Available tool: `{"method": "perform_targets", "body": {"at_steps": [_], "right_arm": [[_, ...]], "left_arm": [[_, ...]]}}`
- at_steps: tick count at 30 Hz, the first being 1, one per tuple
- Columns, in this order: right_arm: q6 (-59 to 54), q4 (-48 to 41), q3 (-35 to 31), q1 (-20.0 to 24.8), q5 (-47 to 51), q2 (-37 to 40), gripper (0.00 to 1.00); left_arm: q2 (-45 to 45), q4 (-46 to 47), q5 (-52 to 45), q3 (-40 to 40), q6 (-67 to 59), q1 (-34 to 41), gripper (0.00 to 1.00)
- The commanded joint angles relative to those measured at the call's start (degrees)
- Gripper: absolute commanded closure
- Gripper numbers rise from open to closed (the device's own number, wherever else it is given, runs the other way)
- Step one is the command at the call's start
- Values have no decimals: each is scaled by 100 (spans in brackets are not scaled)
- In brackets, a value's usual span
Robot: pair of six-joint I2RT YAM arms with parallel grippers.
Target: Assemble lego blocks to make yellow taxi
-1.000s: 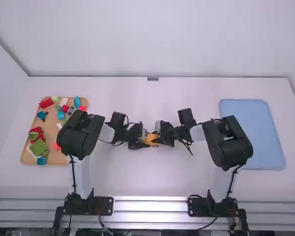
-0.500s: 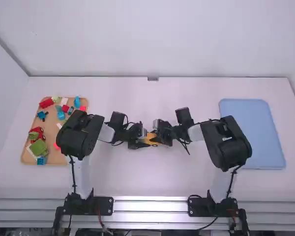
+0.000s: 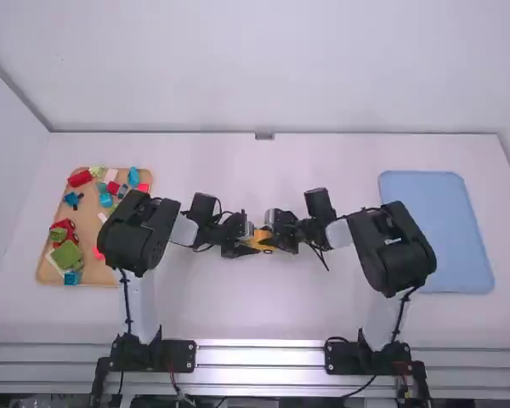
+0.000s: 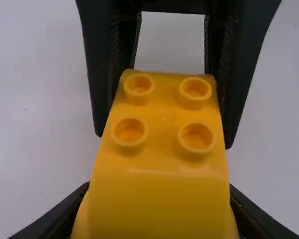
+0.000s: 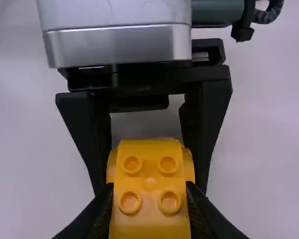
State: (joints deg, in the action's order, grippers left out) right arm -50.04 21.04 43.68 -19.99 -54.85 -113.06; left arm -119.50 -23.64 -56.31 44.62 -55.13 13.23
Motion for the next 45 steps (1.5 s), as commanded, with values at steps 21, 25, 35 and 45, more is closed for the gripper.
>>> {"method": "perform_targets", "body": {"at_steps": [21,25,35,45], "right_arm": [[151,-992,-251,-380,1744,-184,98],[107,-1128,-254,-321,1700,-184,99],[372,-251,-555,-417,1655,-175,100],[678,125,-573,-293,1532,-120,90]], "left_arm": [[-297,177,1029,-214,175,66,90],[-297,173,1029,-212,175,68,90],[-297,179,1029,-192,177,92,90],[-297,107,1029,-166,315,92,90]]}}
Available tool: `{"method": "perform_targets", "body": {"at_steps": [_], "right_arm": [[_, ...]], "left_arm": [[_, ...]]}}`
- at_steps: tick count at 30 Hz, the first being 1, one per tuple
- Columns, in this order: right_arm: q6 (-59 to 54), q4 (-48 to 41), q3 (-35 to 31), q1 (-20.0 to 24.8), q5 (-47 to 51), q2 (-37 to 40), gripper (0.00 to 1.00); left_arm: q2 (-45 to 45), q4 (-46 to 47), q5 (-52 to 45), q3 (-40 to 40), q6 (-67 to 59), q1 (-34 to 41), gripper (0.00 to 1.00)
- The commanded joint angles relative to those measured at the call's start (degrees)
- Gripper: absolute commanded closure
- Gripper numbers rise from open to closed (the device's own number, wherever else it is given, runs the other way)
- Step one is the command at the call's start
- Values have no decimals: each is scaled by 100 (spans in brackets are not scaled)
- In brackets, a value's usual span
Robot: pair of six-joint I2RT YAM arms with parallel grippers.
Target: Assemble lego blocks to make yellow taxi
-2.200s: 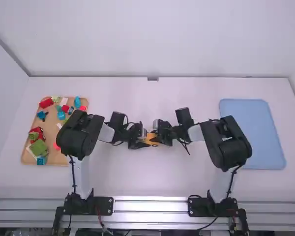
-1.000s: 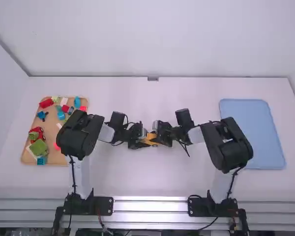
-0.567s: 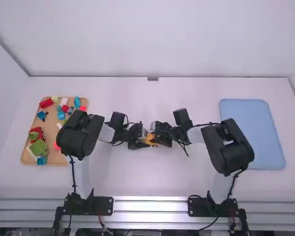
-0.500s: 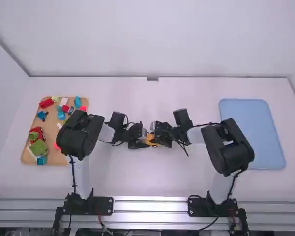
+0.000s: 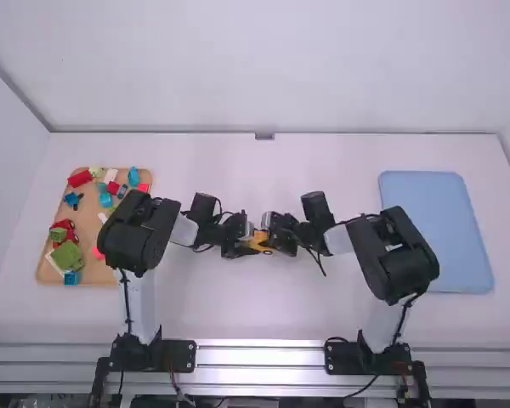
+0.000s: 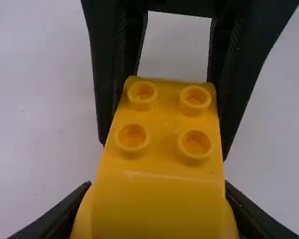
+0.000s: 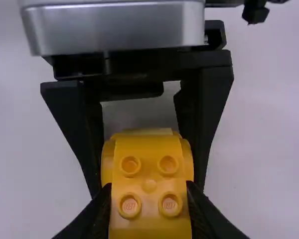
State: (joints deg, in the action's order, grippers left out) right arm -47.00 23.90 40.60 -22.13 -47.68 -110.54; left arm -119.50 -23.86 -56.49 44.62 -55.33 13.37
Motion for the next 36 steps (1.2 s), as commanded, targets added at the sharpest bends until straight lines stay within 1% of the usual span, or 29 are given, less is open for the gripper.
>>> {"method": "perform_targets", "body": {"at_steps": [1,2,3,6,9,11,15,18,19,21,23,25,26,27,28,29,30,31,32,33,35,36], "right_arm": [[369,-109,-264,-59,730,-367,89],[374,0,-267,-22,605,-367,85],[372,35,-267,-4,557,-367,83],[374,240,-269,114,304,-367,73],[372,317,-271,168,149,-367,67],[374,372,-264,205,92,-367,65],[398,597,-269,227,4,-367,57],[404,726,-271,227,-57,-367,54],[487,796,-264,227,-44,-367,51],[588,901,-262,227,-55,-367,50],[721,1248,-269,229,-249,-367,45],[780,1397,-269,243,-363,-367,43],[955,1694,-267,299,-601,-367,42],[1117,1982,-264,363,-863,-367,34],[1204,2116,-267,398,-984,-365,32],[1401,2376,-271,485,-1224,-358,26],[1665,2715,-269,623,-1589,-356,18],[1735,2796,-269,667,-1685,-356,17],[1884,2962,-269,772,-1902,-356,13],[2070,3115,-271,964,-2146,-356,2],[2251,3128,-271,1154,-2225,-356,1],[2328,3067,-275,1272,-2199,-356,2]], "left_arm": [[-297,129,1045,-168,337,79,90],[-297,131,1049,-168,343,79,90],[-297,133,1049,-166,345,79,90],[-297,105,1049,-192,343,83,90],[-297,109,1049,-188,343,83,91],[-297,111,1049,-181,343,83,91],[-297,105,1049,-179,345,83,91],[-297,114,1047,-184,345,85,91],[-297,114,1047,-184,345,83,91],[-297,114,1049,-181,345,83,91],[-297,111,1047,-184,343,83,91],[-297,111,1047,-184,345,85,90],[-297,111,1047,-184,343,85,90],[-297,111,1047,-184,345,85,90],[-297,111,1047,-181,345,85,89],[-297,111,1049,-181,343,83,88],[-297,111,1047,-184,345,83,85],[-297,111,1047,-184,345,83,84],[-297,111,1049,-184,343,85,81],[-297,109,1047,-184,343,83,69],[-297,111,1049,-175,345,83,50],[-297,105,1049,-170,343,85,37]]}}
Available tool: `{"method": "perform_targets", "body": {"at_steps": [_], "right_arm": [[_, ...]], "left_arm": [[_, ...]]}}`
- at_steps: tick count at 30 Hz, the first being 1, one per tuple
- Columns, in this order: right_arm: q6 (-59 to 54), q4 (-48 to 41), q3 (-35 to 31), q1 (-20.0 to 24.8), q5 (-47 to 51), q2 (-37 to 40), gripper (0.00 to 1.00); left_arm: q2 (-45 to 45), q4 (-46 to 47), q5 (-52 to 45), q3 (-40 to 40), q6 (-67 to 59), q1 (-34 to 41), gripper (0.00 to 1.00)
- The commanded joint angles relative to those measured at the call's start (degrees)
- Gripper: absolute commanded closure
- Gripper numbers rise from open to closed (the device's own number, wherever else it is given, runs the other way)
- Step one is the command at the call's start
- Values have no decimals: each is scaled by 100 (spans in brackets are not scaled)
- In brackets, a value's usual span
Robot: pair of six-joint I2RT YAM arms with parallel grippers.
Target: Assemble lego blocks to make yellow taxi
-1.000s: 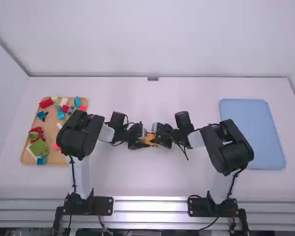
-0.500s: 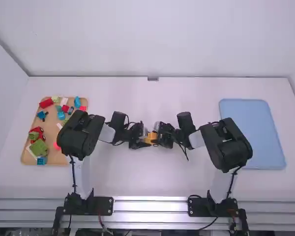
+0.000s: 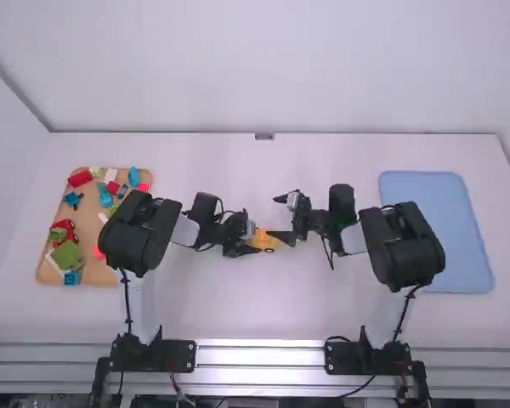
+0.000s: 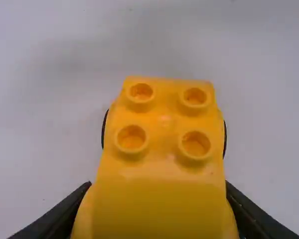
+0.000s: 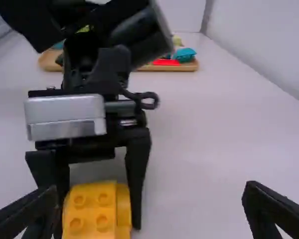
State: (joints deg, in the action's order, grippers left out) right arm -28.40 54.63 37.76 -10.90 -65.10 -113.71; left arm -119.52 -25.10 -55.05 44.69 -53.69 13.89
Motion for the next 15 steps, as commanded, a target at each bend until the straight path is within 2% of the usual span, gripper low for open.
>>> {"method": "perform_targets", "body": {"at_steps": [1,6,9,15], "right_arm": [[455,-166,7,273,-411,-39,1],[-105,-1001,9,608,-385,-39,1],[-391,-1403,9,647,-289,-39,2],[-649,-2120,9,304,813,-39,2]], "left_arm": [[-295,188,903,-181,179,31,1],[-293,26,905,-190,181,9,1],[-284,46,905,-179,179,-13,1],[20,55,1086,-278,584,-70,1]]}}
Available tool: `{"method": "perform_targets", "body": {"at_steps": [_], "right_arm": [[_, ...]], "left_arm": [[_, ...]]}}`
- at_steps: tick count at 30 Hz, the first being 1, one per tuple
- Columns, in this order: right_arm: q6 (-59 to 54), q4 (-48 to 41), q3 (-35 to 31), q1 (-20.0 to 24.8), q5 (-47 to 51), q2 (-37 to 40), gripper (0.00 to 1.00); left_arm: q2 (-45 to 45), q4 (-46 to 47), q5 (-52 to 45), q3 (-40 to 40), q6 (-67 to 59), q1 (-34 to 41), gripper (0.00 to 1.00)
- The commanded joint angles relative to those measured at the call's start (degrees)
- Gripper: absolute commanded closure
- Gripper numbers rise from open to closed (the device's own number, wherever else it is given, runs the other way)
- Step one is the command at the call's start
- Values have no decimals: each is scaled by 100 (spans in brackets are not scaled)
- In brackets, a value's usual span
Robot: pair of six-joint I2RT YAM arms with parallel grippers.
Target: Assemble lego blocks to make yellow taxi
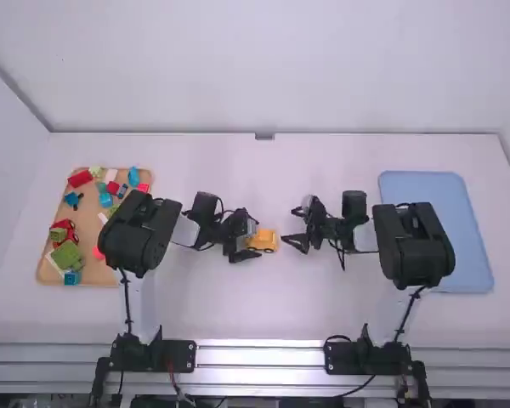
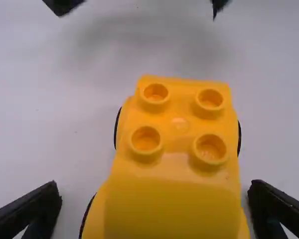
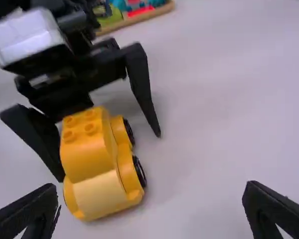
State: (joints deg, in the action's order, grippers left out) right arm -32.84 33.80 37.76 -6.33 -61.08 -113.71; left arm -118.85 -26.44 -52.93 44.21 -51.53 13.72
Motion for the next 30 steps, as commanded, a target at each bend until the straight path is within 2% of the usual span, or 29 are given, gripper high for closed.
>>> {"method": "perform_targets", "body": {"at_steps": [1,6,11,20,24,26,30], "right_arm": [[-214,-72,9,-271,570,-39,2],[-212,-140,9,-503,981,-39,2],[-219,-173,9,-625,981,-39,1],[-514,-42,15,-1150,1290,-39,1],[-511,50,13,-1342,1375,-39,2],[-498,46,50,-1502,1670,-48,2],[-387,46,247,-1740,2055,-225,2]], "left_arm": [[103,227,1038,-251,699,-66,1],[634,627,1641,-269,1386,-105,1],[1335,1384,2267,-271,1191,-116,1],[3342,3145,3657,-271,1244,-109,1],[4068,3287,4513,-271,2041,-170,1],[4538,3239,5488,-271,3027,-243,1],[4850,3145,6784,-271,4299,-302,1]]}}
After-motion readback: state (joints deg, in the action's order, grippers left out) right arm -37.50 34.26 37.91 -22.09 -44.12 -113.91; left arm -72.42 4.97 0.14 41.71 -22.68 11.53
